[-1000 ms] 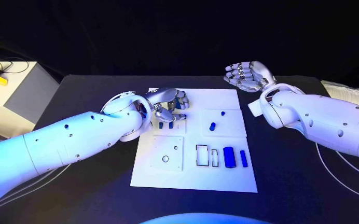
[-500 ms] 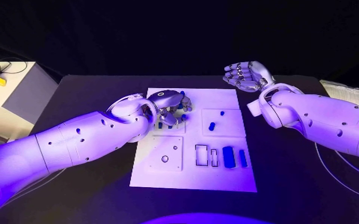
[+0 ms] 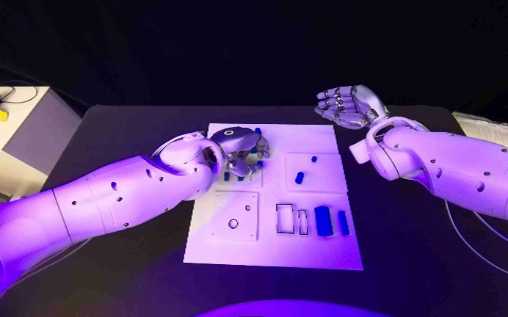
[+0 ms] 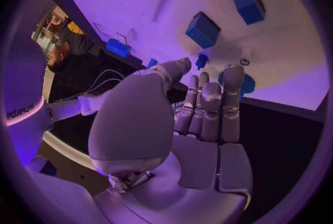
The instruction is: Assemble the parts on the task board
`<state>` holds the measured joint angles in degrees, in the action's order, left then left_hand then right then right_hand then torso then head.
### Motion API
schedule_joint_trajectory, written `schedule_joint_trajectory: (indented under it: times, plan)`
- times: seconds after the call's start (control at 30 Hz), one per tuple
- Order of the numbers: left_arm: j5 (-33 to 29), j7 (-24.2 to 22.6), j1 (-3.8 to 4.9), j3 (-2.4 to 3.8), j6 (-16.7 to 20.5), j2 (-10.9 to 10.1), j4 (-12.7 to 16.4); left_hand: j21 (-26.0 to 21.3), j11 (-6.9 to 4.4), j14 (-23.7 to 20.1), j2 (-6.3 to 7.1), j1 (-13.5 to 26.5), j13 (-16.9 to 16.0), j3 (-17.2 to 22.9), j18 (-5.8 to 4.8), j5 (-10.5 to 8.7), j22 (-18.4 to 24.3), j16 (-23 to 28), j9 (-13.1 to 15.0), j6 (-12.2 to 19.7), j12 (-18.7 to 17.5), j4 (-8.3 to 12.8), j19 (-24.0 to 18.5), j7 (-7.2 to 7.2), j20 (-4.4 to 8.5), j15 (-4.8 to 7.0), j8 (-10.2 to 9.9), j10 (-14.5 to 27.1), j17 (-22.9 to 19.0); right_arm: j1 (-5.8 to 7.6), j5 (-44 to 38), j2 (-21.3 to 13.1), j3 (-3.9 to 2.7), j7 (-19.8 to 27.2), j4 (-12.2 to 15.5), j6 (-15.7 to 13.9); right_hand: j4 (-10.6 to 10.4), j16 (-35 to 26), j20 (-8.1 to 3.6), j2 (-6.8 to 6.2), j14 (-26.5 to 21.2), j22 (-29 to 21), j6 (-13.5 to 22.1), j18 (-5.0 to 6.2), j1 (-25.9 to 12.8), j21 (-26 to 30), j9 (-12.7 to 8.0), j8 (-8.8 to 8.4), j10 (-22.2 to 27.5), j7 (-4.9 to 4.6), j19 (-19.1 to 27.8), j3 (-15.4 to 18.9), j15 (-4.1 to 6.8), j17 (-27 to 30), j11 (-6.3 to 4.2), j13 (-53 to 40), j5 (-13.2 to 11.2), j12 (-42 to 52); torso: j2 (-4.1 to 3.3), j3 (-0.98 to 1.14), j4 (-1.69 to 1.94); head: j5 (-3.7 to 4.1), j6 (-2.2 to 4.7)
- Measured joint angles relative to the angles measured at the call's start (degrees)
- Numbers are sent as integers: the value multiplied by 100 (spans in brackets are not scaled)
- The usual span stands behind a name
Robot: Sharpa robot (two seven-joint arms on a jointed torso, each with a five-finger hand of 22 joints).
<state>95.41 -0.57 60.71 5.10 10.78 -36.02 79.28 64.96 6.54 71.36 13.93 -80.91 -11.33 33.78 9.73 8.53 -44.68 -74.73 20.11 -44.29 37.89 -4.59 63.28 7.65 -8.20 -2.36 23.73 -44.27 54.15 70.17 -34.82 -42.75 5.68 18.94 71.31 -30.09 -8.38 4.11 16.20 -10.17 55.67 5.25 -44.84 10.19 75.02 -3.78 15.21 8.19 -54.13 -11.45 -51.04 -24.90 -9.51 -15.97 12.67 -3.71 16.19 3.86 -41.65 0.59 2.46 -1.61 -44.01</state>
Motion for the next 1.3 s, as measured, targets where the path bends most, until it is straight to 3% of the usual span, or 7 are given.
schedule_joint_trajectory:
  times: [0.6, 1.3]
  plan:
    - [124, 198, 1, 5, -237, 144, -204, 101, 1, 0, -45, -45, 18, 137, 0, 1, -96, -67, -53, -139, 22, 26, 0, 21, 0, 0, -68, -81, -2, 0, 2, 5, 0, 0, 24, 6, 0, 0, 0, 0, 0, 0, 0, 0, 0, 0, 0, 0, 0, 0, 0, 0, 0, 0, 0, -1, 0, 0, 7, 7, 0, -6, -19]
    - [121, 191, 4, 8, -260, 213, -300, 249, -39, 113, -80, -34, 36, 207, -14, 1, -292, -200, -80, -314, 50, 46, 72, 74, 31, 31, -92, -247, 98, 2, 3, -18, -1, 0, 70, 11, 16, 0, 0, 0, 0, -24, -39, 1, 0, 0, -11, -23, -21, -3, 0, -17, 0, 28, -21, -1, 0, 0, 7, 8, 1, 7, -44]
